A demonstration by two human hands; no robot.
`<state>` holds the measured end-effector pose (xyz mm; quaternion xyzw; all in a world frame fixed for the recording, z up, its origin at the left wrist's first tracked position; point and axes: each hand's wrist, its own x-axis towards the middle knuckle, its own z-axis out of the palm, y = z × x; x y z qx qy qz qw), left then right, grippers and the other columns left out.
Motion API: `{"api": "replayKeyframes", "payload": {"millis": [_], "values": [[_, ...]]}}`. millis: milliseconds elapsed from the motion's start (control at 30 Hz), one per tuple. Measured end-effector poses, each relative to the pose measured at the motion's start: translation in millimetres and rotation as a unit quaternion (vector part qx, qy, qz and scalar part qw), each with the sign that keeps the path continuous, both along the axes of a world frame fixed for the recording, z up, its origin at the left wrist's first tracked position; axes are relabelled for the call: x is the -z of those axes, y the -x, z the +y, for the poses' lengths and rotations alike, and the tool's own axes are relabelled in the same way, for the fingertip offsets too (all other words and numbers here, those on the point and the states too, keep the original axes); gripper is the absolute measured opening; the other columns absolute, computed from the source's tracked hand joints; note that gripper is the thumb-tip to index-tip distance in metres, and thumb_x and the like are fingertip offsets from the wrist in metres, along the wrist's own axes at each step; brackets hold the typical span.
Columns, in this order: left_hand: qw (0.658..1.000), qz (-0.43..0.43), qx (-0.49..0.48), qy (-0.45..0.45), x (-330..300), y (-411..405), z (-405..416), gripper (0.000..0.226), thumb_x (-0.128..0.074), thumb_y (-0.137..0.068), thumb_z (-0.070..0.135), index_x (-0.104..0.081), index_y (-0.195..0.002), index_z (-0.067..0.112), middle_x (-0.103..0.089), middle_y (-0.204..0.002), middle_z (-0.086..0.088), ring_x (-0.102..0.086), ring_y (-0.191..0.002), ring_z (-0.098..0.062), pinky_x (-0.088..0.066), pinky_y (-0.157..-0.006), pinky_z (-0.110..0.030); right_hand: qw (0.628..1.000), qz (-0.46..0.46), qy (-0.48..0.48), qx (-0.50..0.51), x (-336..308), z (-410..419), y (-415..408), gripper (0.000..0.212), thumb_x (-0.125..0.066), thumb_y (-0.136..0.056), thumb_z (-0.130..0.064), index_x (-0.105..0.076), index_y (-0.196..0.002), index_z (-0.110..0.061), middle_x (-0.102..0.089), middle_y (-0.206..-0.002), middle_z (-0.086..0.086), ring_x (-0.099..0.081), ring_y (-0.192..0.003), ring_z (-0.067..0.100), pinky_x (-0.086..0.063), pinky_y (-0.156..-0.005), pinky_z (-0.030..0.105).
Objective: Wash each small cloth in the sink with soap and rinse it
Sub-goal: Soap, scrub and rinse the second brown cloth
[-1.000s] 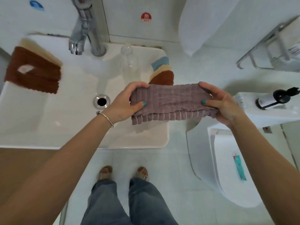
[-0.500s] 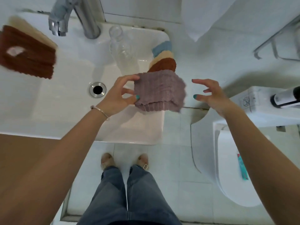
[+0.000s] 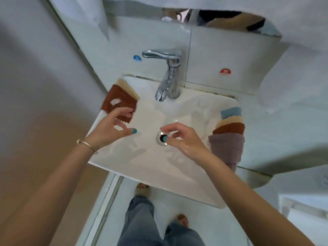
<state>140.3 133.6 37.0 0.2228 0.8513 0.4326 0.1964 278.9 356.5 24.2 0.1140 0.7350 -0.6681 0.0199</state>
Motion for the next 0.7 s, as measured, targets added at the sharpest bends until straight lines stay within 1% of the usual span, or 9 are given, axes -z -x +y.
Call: {"api": "replayKeyframes", "payload": {"millis": [100,233,300,333,467,500,600,633,700], "values": [[1.0,0.022,-0.016,-0.002,-8.1,39.7,-28.7,0.058,-0.082,-0.074,0.013,-0.053,-0.111,0.046,-0.058,-0.114,0.015,-0.063,-0.071,-0.001,-0.045,-0.069,-0.009,1.0,-0.003,0.016,0.006,2.3,-25.3,48.3,0.024,-0.072,-0.084,-0.005,-0.069,-0.097,-0.026,-0.065,-0.103,-0.002,-0.052,-0.081,0.014,-0.047,-0.075,0.019],[0.999,0.036,-0.013,0.018,9.6,104.2,-52.4,0.059,-0.084,-0.071,0.014,-0.055,-0.113,0.043,-0.059,-0.118,0.011,-0.066,-0.077,-0.013,-0.049,-0.074,-0.017,1.0,-0.009,0.012,0.005,14.9,-57.6,112.4,0.028,-0.073,-0.083,-0.009,-0.069,-0.094,-0.034,-0.066,-0.106,-0.002,-0.053,-0.079,0.01,-0.046,-0.073,0.014],[0.999,0.047,0.012,0.024,22.0,139.1,-55.8,0.059,-0.085,-0.07,0.015,-0.055,-0.111,0.046,-0.059,-0.118,0.011,-0.067,-0.08,-0.014,-0.052,-0.077,-0.025,1.0,-0.02,0.005,0.022,23.4,-69.5,144.0,0.029,-0.073,-0.083,-0.009,-0.069,-0.095,-0.035,-0.065,-0.107,-0.003,-0.053,-0.077,0.009,-0.046,-0.073,0.013],[0.998,0.048,0.027,0.025,27.5,154.5,-56.0,0.059,-0.084,-0.071,0.015,-0.055,-0.11,0.05,-0.058,-0.118,0.013,-0.066,-0.081,-0.012,-0.052,-0.076,-0.027,0.999,-0.022,0.0,0.037,29.4,-73.9,159.4,0.029,-0.073,-0.082,-0.008,-0.069,-0.098,-0.032,-0.065,-0.106,-0.003,-0.054,-0.078,0.008,-0.047,-0.074,0.013],[0.996,0.015,0.082,0.015,49.0,205.7,-53.9,0.06,-0.077,-0.081,0.015,-0.053,-0.098,0.067,-0.053,-0.112,0.022,-0.058,-0.094,0.0,-0.05,-0.08,-0.017,0.996,-0.034,-0.023,0.085,51.1,-84.9,215.1,0.034,-0.072,-0.082,0.0,-0.067,-0.103,-0.027,-0.064,-0.101,-0.011,-0.059,-0.092,0.012,-0.048,-0.08,0.015],[0.995,0.006,0.098,0.02,53.4,216.4,-52.2,0.057,-0.075,-0.083,0.016,-0.053,-0.099,0.066,-0.052,-0.113,0.024,-0.055,-0.1,0.001,-0.049,-0.085,-0.019,0.995,-0.04,-0.027,0.092,56.4,-85.8,227.0,0.035,-0.071,-0.082,0.001,-0.067,-0.104,-0.026,-0.064,-0.103,-0.011,-0.059,-0.097,0.013,-0.048,-0.083,0.016],[0.988,-0.042,0.148,0.032,62.9,242.8,-47.2,0.043,-0.074,-0.083,0.014,-0.053,-0.109,0.042,-0.052,-0.125,0.017,-0.049,-0.119,-0.004,-0.043,-0.101,-0.03,0.992,-0.057,-0.028,0.108,68.4,-87.6,253.7,0.038,-0.068,-0.083,0.004,-0.064,-0.109,-0.023,-0.063,-0.109,-0.01,-0.058,-0.107,0.008,-0.047,-0.096,0.023],[0.984,-0.069,0.164,0.031,64.6,249.5,-46.0,0.044,-0.076,-0.082,0.014,-0.052,-0.111,0.036,-0.053,-0.127,0.015,-0.048,-0.122,-0.004,-0.04,-0.103,-0.029,0.991,-0.063,-0.025,0.112,71.3,-87.8,259.4,0.038,-0.068,-0.084,0.005,-0.062,-0.11,-0.023,-0.062,-0.109,-0.012,-0.057,-0.106,0.004,-0.046,-0.098,0.024],[0.974,-0.113,0.193,0.024,65.3,260.7,-42.5,0.056,-0.082,-0.075,0.02,-0.045,-0.113,0.035,-0.053,-0.127,0.011,-0.047,-0.125,-0.001,-0.035,-0.104,-0.024,0.991,-0.07,-0.034,0.107,76.8,-87.6,268.4,0.039,-0.069,-0.083,0.003,-0.061,-0.112,-0.022,-0.06,-0.105,-0.017,-0.056,-0.1,-0.004,-0.046,-0.095,0.018]]}}
